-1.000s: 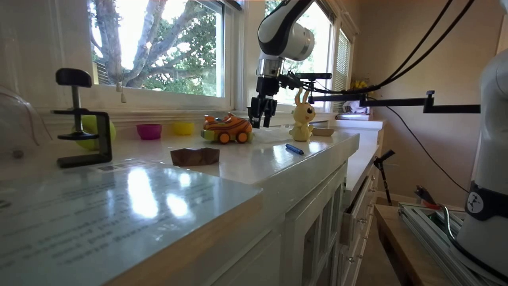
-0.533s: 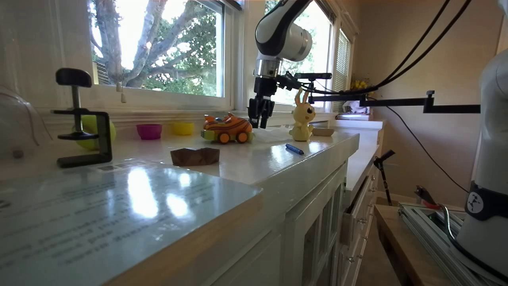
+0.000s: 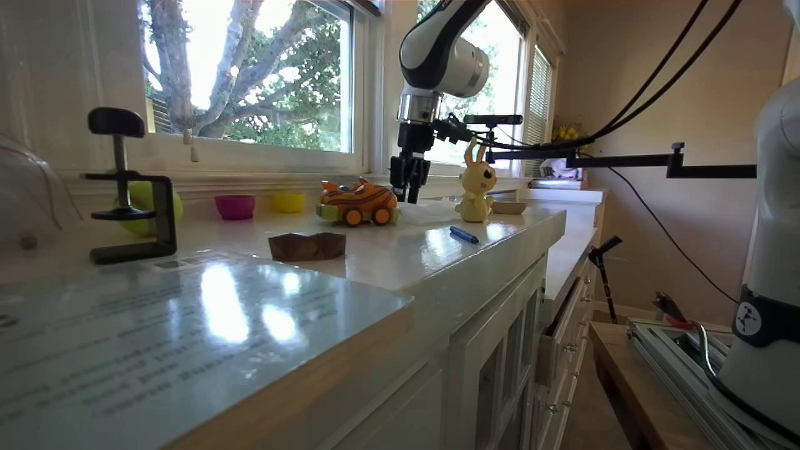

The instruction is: Put the shiny object in the purple vessel.

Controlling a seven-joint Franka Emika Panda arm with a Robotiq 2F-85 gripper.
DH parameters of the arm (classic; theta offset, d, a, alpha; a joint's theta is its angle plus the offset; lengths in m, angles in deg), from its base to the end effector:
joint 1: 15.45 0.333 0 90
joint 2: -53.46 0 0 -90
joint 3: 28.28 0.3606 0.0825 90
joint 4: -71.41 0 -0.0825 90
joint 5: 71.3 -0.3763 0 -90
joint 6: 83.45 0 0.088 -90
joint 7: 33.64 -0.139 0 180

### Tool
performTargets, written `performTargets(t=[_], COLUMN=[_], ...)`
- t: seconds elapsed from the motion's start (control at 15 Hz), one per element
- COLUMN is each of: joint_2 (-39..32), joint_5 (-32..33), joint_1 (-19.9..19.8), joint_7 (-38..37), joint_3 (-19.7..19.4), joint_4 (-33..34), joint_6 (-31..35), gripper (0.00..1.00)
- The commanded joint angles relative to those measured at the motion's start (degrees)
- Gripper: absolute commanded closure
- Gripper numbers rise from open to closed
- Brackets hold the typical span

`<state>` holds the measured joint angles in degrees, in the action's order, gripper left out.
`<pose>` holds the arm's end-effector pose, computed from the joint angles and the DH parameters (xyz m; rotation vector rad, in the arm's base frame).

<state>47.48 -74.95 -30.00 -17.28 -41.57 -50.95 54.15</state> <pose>0.5103 -0.2650 0.3929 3.0684 -0.3710 0.2499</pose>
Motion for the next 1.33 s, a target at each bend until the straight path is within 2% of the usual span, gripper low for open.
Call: performTargets(t=[0.0, 0.33, 0.53, 0.73, 0.87, 0.93, 1.2, 1.27], joint_2=[-1.0, -1.3, -1.3, -1.2, -1.1, -1.0, -0.6, -0.5], joint_5=[-0.5, 0.1, 0.3, 0.6, 0.8, 0.9, 1.4, 1.6], joint_1=[-0.4, -0.5, -0.7, -0.8, -0.8, -0.8, -0.7, -0.7], joint_7=[0.7, 0.3, 0.1, -0.1, -0.2, -0.2, -0.4, -0.5], joint_3=[0.3, 0.1, -0.2, -0.4, -0.5, -0.5, -0.5, -0.6], joint_4=[1.5, 1.4, 1.4, 1.2, 1.2, 1.0, 0.7, 0.6], joint_6=[-0.9, -1.4, -1.7, -1.9, -2.0, -2.2, -2.4, -2.4], gripper=[0.38, 0.35, 0.47, 0.55, 0.56, 0.54, 0.61, 0.72])
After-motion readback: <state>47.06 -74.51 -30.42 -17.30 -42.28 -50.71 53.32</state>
